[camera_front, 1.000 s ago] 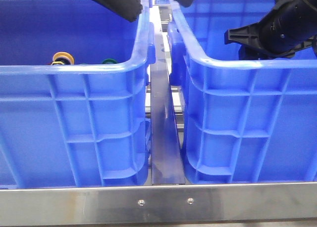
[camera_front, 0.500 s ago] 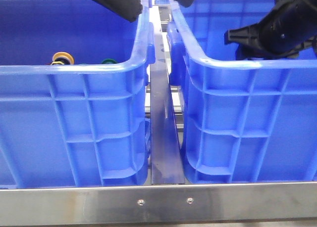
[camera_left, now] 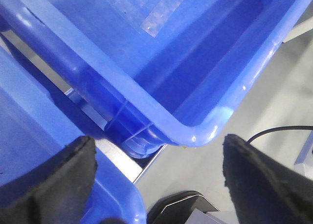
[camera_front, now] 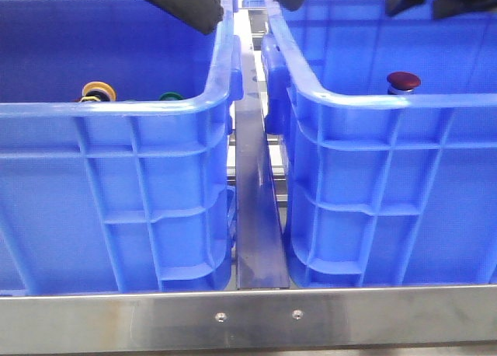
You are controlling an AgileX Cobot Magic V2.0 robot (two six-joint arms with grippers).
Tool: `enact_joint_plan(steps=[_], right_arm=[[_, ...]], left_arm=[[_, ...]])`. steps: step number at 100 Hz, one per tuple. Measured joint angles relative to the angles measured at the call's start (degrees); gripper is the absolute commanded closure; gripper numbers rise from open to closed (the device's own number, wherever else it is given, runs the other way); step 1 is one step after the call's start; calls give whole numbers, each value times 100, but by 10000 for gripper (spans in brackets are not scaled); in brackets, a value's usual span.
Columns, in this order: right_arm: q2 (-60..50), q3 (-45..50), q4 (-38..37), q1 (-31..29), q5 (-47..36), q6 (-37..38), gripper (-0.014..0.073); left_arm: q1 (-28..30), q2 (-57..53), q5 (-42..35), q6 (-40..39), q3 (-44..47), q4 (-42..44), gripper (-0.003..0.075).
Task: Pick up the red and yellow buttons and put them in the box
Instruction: 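Open the right gripper to release the red button and lift, then lower the left gripper into the button bin and grasp a yellow-capped button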
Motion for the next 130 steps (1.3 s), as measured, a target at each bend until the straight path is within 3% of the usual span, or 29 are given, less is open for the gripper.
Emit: enact_joint_plan(steps=[12,34,53,92,114,130], right_arm=[[-703,410,-76,0,270,0,184],[-2050,1162,-375,0,1125,-2,495],[-3096,1564,-590,0,1947,-12,666],[-4704,1862,-639,0,3264,-12,662],[-4949,1862,-683,0,3692,-12,662],[-4948,1862,-695,0,3735,-12,662]], left_arm=[[0,0,0,0,0,0,209],[0,-110,32,0,0,0,210],[235,-398,49,0,0,-11,231],[1468,-665,722,-631,-12,180,231],[2070,-642,1332,-1713,-207,1435,231],[2430,-302,1903,-1930,-601,1936,231]])
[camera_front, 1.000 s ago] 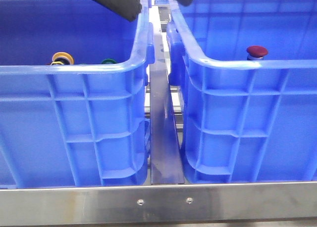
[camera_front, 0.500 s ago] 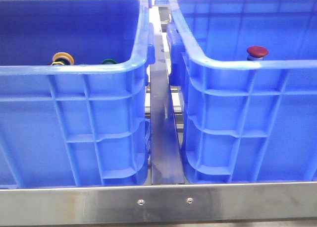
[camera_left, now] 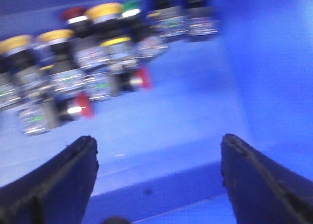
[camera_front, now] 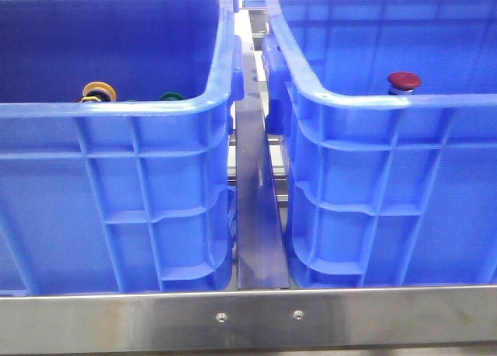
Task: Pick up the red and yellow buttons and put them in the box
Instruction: 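Lower the left gripper into the button bin and grasp a yellow-capped button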
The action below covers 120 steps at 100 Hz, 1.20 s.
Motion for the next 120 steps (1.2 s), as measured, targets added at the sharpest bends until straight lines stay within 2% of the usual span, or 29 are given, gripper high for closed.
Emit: enact_joint_plan(steps=[32,60,120], right_arm=[[0,0,-11,0,4,0,662],[0,0,-19,0,4,0,662],[0,0,-32,0,102,0,662]], left_arm=[[369,1203,562,80,-1041,12,231],[379,2028,570,155,-1334,-132,231],[401,3164,-425,175,-1453,-132,231]])
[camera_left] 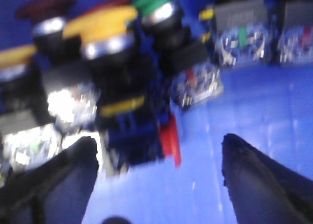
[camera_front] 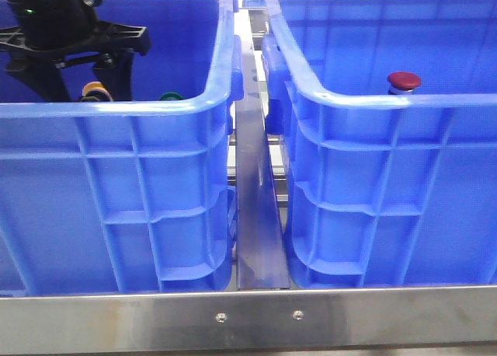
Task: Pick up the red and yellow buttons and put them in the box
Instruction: 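Lower the left gripper into the button bin and grasp a yellow-capped button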
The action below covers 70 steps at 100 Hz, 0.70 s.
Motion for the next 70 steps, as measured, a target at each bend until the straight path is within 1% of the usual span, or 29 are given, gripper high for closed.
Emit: enact_joint_plan(steps=[31,35,42,59,66,70], right_arm=[[0,0,0,0,14,0,662],[0,0,0,0,14,0,662],[0,0,0,0,23,0,662],[0,0,0,0,23,0,662],[0,0,0,0,23,0,662],[0,0,0,0,23,0,662]], left_arm=[[1,264,-197,0,-105,128,231],[1,264,-232,0,-105,130,240],[1,264,-257,0,-114,152,296],[1,264,-267,0,-114,246,534],[1,264,-267,0,-114,268,602],[1,264,-267,0,-114,268,627]])
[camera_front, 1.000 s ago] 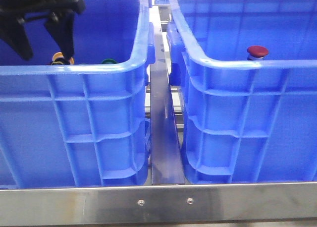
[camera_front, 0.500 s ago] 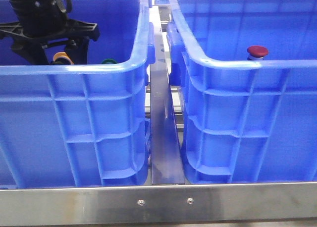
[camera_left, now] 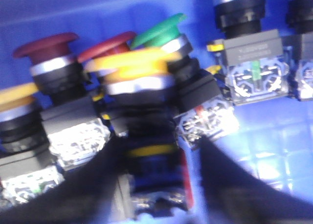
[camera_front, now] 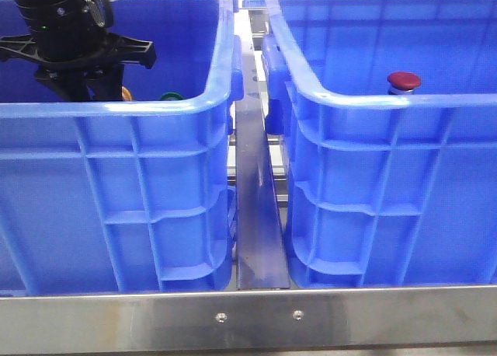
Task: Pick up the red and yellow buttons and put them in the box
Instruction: 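Lower the left gripper into the button bin and grasp a yellow-capped button, then lift the yellow button and carry it toward the bins' shared edge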
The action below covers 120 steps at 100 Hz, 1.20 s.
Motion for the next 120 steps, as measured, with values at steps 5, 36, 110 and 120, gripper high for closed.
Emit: enact_joint_plan(steps=[5,36,110,120], right_arm=[[0,0,0,0,0,0,662],[0,0,0,0,13,0,662],[0,0,0,0,37,0,662],[0,0,0,0,37,0,662]], left_arm=[[0,0,0,0,0,0,648],[10,-208,-12,0,0,8,661],[-1153,-2318,-709,1531,866,-1383,662],[-1405,-2385,-706,2265,964,-1855,662]])
